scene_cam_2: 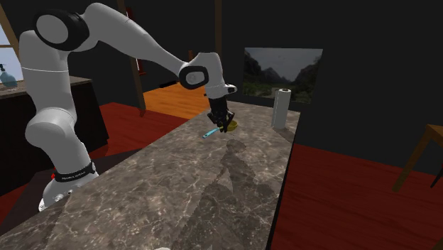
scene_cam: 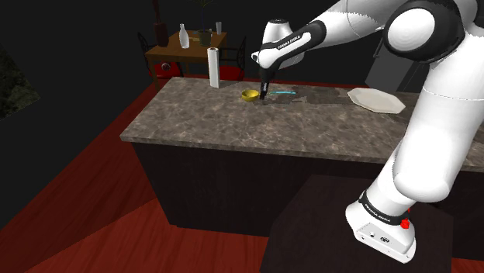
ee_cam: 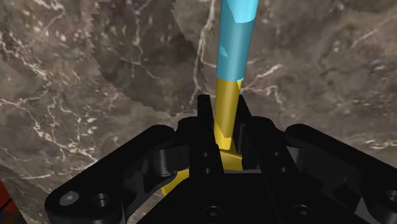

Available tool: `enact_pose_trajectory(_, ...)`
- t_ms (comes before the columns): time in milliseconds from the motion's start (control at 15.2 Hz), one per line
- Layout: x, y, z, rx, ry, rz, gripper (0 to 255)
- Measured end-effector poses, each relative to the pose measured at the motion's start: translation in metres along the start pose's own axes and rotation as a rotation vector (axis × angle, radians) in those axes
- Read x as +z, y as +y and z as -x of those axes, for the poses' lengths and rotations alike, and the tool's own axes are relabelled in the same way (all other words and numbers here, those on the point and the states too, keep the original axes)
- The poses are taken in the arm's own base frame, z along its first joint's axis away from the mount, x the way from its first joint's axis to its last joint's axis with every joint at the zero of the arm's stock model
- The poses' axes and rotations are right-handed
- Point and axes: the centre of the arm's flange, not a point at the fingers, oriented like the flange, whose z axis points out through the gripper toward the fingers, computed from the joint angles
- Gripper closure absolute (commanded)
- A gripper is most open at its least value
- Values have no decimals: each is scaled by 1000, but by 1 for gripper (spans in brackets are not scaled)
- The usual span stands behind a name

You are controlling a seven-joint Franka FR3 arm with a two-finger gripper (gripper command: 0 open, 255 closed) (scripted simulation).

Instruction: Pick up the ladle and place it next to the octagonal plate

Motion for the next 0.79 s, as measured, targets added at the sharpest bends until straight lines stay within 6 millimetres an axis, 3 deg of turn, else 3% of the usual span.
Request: enact_pose_trajectory(792, -62, 9, -6, 0, 0, 0, 255)
